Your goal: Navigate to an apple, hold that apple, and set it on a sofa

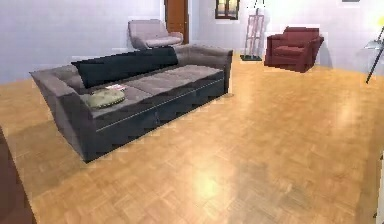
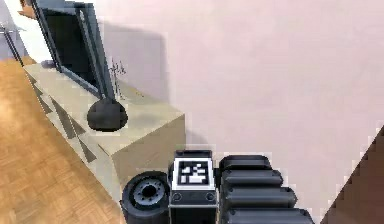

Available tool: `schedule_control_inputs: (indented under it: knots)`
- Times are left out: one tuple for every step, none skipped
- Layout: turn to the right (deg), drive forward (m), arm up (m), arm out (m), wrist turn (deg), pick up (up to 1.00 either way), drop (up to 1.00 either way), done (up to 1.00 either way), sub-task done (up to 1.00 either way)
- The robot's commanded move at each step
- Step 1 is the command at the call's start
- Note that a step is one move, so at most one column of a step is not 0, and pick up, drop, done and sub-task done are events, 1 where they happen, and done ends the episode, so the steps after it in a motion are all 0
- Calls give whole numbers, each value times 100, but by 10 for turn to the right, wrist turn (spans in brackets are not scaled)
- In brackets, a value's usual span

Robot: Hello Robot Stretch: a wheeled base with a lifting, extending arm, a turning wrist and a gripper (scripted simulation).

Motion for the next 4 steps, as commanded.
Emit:
schedule_control_inputs:
  knots:
    - [30,0,0,0,0,0,0,0,0]
    - [0,55,0,0,0,0,0,0,0]
    - [0,100,0,0,0,0,0,0,0]
    - [30,0,0,0,0,0,0,0,0]
